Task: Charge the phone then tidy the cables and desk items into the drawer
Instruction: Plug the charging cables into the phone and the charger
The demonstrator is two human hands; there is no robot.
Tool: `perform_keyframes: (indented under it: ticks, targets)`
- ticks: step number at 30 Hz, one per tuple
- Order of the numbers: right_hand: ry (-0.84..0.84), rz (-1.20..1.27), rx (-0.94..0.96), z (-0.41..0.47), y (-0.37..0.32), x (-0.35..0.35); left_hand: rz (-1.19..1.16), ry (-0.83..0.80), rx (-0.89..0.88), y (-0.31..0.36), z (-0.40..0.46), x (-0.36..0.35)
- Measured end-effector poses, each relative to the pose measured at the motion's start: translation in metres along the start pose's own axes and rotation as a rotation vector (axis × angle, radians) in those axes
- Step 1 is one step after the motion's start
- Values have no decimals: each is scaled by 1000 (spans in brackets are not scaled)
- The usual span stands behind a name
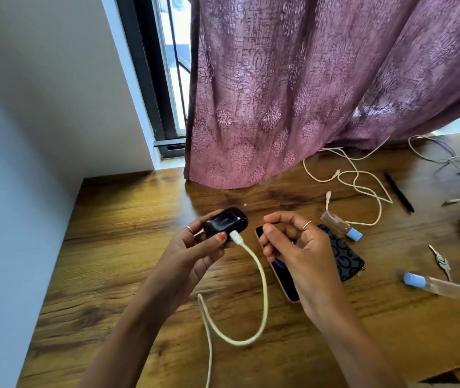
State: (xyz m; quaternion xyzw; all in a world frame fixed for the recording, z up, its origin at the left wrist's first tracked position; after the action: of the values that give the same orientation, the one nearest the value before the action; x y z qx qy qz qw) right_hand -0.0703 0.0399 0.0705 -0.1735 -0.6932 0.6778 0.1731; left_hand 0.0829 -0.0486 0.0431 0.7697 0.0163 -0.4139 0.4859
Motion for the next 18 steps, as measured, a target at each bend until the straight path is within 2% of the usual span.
perform_keyframes:
  ticks: [3,6,9,13,18]
  targets:
    - [104,-3,-33,7,10,28,209,88,16,-8,19,18]
    - [223,-51,-48,12,24,62,524,116,-14,-15,41,37]
    - [307,-133,-99,13,38,94,692,121,-19,-20,59,49]
    - [306,-339,-141,16,62,122,858,69,33,-30,74,54]
    - [258,-759,-42,19,91,135,1024,45,-1,-37,89,62]
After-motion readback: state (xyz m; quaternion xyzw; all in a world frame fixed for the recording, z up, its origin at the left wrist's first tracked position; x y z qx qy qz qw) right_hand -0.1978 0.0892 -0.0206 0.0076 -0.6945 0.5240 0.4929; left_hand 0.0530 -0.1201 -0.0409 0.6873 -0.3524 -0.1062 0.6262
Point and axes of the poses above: each hand's wrist, its own z-axis towards the middle knuckle, its own x-axis out of the back of the hand, y = z × x, the point moved 2 cm from there along z, towards the middle knuckle, and after that the axes turned 10 degrees about -z, right-handed, at the moved point
